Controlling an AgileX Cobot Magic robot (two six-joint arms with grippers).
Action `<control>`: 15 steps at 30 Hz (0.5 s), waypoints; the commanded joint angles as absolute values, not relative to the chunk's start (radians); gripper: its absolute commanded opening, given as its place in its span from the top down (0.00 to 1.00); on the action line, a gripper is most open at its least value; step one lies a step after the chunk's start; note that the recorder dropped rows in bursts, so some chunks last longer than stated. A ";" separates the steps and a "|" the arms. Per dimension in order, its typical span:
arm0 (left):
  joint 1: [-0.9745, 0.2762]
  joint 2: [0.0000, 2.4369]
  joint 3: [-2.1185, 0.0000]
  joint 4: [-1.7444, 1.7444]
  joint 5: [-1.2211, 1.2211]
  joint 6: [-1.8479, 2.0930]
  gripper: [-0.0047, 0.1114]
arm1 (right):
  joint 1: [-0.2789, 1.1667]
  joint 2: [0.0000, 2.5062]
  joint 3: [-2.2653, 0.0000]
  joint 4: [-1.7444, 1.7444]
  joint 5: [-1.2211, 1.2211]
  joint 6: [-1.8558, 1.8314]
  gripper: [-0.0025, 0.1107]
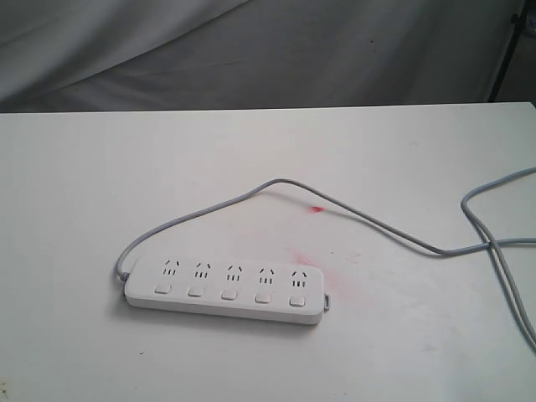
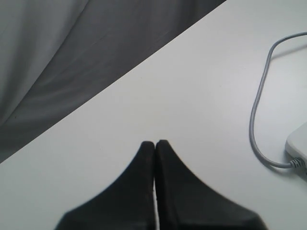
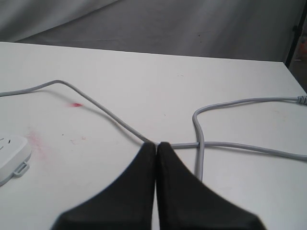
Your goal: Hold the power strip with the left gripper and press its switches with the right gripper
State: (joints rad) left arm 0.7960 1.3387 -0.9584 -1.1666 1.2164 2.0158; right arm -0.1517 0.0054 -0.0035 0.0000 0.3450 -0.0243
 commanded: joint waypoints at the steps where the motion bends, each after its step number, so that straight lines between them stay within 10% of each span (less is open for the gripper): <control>1: 0.798 1.340 -0.953 -1.188 1.221 2.018 0.96 | -0.149 0.000 0.000 -0.009 0.341 -0.026 0.98; 15: 0.798 1.340 -0.967 -1.169 1.221 2.094 0.96 | -0.149 0.000 0.000 -0.009 0.341 -0.026 0.98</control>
